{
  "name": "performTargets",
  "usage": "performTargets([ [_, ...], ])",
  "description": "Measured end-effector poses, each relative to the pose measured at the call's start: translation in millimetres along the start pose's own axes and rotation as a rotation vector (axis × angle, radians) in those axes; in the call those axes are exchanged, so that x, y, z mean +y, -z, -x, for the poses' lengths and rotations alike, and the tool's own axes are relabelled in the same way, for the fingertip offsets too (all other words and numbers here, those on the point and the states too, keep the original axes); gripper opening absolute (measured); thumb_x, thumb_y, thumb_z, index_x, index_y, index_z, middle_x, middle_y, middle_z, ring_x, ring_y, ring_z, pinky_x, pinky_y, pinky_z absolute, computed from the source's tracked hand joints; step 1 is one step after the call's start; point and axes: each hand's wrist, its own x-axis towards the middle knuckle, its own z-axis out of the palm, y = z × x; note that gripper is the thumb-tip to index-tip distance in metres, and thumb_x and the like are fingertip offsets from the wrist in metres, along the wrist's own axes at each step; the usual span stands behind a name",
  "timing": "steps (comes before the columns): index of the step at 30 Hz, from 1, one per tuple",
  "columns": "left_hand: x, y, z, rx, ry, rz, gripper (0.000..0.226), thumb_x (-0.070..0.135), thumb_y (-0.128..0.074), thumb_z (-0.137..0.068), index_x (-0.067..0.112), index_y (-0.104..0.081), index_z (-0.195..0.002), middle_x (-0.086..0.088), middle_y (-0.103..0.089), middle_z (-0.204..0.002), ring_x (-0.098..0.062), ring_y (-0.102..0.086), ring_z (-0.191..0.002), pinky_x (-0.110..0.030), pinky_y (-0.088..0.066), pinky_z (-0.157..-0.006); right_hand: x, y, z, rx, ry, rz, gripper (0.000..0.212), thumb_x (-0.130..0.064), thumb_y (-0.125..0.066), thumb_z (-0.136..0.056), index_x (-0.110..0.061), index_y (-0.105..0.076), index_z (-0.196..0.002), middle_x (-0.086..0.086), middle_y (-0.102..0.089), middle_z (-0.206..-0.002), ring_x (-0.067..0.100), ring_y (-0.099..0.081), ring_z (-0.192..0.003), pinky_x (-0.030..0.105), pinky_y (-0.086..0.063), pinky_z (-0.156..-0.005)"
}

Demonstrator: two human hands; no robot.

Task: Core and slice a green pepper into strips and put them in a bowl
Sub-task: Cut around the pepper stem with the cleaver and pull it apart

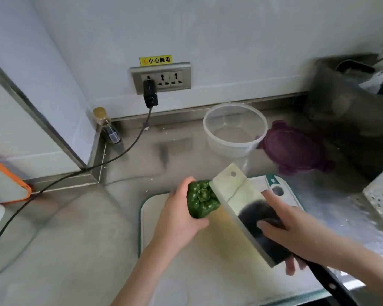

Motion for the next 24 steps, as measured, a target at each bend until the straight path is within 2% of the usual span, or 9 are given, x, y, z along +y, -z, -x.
performTargets([
  [4,-9,-8,3,0.147,-0.142,-0.009,0.078,0.020,-0.081,-0.058,0.042,-0.040,-0.120,0.009,-0.048,-0.106,-0.004,-0.049,-0.088,-0.009,-0.039,-0.069,5,-9,-3,0.160,0.037,0.160,0.018,-0.019,-0.048,-0.094,-0.017,-0.036,-0.106,0.015,-0.061,-0.068,0.030,-0.062,-0.038,0.041,-0.047,-0.037],
  [7,-14,-11,3,0.200,-0.195,0.012,0.081,0.022,-0.085,-0.057,0.039,-0.040,-0.122,0.008,-0.042,-0.107,0.000,-0.047,-0.083,-0.005,-0.035,-0.067,9,-17,0,0.279,0.120,0.252,0.014,-0.017,-0.049,-0.092,-0.020,-0.037,-0.097,0.012,-0.058,-0.070,0.029,-0.059,-0.035,0.041,-0.046,-0.033],
  [10,-15,-11,8,0.225,-0.244,-0.004,0.078,0.016,-0.083,-0.056,0.040,-0.040,-0.118,0.005,-0.045,-0.106,0.005,-0.047,-0.080,-0.009,-0.034,-0.065,14,-25,8,0.354,0.234,0.295,0.016,-0.016,-0.050,-0.090,-0.023,-0.036,-0.086,0.011,-0.060,-0.075,0.020,-0.052,-0.029,0.030,-0.041,-0.026],
  [13,-12,-10,13,0.239,-0.246,-0.019,0.073,0.011,-0.079,-0.057,0.037,-0.042,-0.115,0.003,-0.048,-0.105,-0.007,-0.048,-0.081,-0.017,-0.036,-0.065,17,-33,16,0.351,0.242,0.317,0.013,-0.015,-0.049,-0.091,-0.020,-0.038,-0.096,0.017,-0.058,-0.069,0.010,-0.045,-0.024,0.023,-0.035,-0.027],
  [15,-12,-9,13,0.222,-0.272,-0.019,0.071,0.009,-0.078,-0.057,0.039,-0.042,-0.110,0.002,-0.052,-0.104,-0.011,-0.052,-0.086,-0.013,-0.037,-0.065,18,-44,20,0.341,0.255,0.358,0.011,-0.016,-0.046,-0.092,-0.018,-0.036,-0.095,0.021,-0.057,-0.073,0.012,-0.043,-0.025,0.025,-0.037,-0.027],
  [18,-12,-6,11,0.204,-0.283,-0.017,0.071,0.007,-0.078,-0.056,0.044,-0.039,-0.103,0.002,-0.054,-0.106,-0.007,-0.052,-0.088,-0.010,-0.038,-0.066,20,-50,23,0.397,0.274,0.387,0.013,-0.016,-0.045,-0.092,-0.018,-0.033,-0.085,0.017,-0.052,-0.072,0.024,-0.047,-0.034,0.028,-0.042,-0.027],
  [21,-15,-6,10,0.204,-0.290,-0.017,0.073,0.008,-0.079,-0.055,0.046,-0.038,-0.102,0.001,-0.054,-0.107,-0.002,-0.052,-0.090,-0.005,-0.037,-0.065,17,-52,27,0.419,0.276,0.404,0.009,-0.015,-0.043,-0.093,-0.015,-0.034,-0.089,0.016,-0.052,-0.070,0.028,-0.048,-0.037,0.032,-0.044,-0.027],
  [24,-15,-4,9,0.198,-0.303,-0.010,0.071,0.010,-0.079,-0.055,0.044,-0.039,-0.102,0.002,-0.052,-0.109,-0.001,-0.051,-0.090,-0.011,-0.038,-0.068,13,-54,28,0.430,0.256,0.433,0.010,-0.017,-0.041,-0.094,-0.017,-0.033,-0.087,0.014,-0.052,-0.074,0.029,-0.051,-0.040,0.035,-0.046,-0.028],
])
